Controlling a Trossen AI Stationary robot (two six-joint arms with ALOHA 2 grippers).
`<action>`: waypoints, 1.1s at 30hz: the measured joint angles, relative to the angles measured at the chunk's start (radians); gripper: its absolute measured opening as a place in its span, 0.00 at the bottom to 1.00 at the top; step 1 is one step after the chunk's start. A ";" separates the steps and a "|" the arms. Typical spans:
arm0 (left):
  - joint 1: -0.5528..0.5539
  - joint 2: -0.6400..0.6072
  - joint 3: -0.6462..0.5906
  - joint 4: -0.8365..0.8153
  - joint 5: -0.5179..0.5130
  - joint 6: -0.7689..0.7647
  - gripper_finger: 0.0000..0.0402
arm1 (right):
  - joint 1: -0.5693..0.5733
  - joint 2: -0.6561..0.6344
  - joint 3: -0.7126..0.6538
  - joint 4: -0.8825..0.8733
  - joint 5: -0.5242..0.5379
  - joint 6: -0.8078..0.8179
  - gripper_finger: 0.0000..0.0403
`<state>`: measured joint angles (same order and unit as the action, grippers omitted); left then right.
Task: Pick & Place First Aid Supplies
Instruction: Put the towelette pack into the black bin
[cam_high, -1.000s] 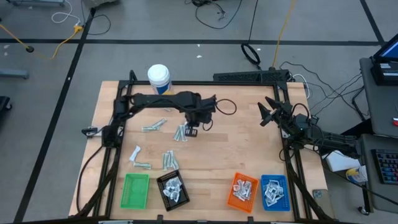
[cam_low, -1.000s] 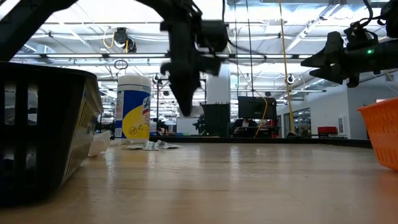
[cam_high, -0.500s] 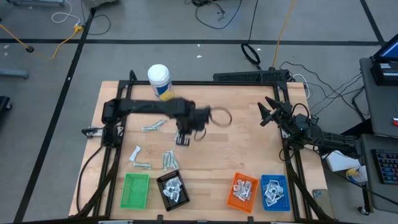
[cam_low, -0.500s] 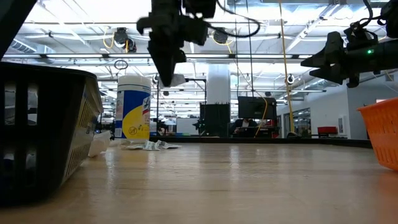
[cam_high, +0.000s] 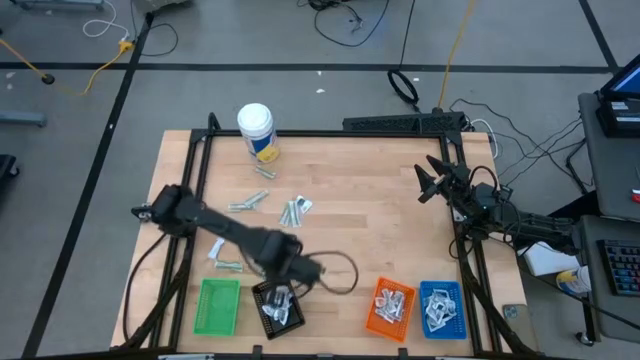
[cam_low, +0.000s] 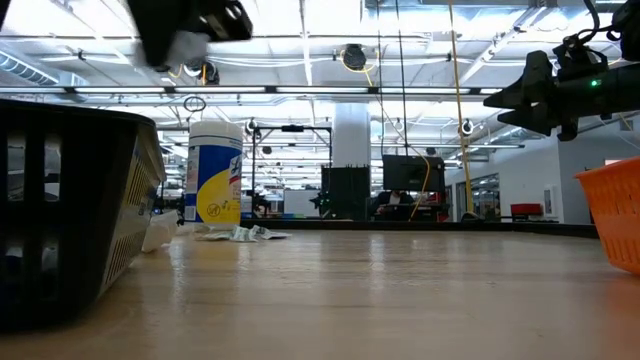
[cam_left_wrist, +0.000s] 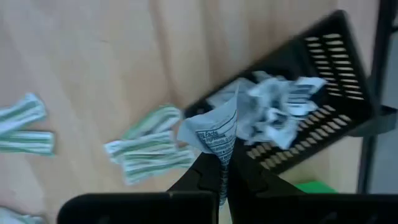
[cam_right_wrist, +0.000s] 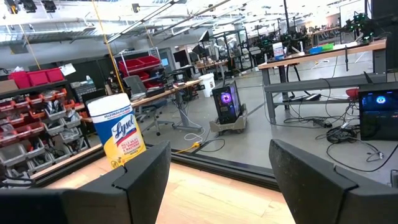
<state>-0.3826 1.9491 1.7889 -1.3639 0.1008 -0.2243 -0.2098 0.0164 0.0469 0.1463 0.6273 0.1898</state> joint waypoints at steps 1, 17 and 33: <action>-0.022 0.000 0.000 0.001 0.000 -0.021 0.02 | 0.000 0.000 0.000 0.000 0.000 0.000 0.66; -0.164 0.008 -0.173 0.210 -0.009 -0.222 0.02 | 0.000 0.000 0.000 0.000 0.000 0.000 0.66; -0.169 0.008 -0.249 0.240 0.007 -0.283 0.27 | 0.000 0.000 0.000 0.000 0.000 0.000 0.66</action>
<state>-0.5517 1.9575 1.5398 -1.1236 0.1081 -0.5068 -0.2100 0.0166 0.0471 0.1463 0.6273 0.1898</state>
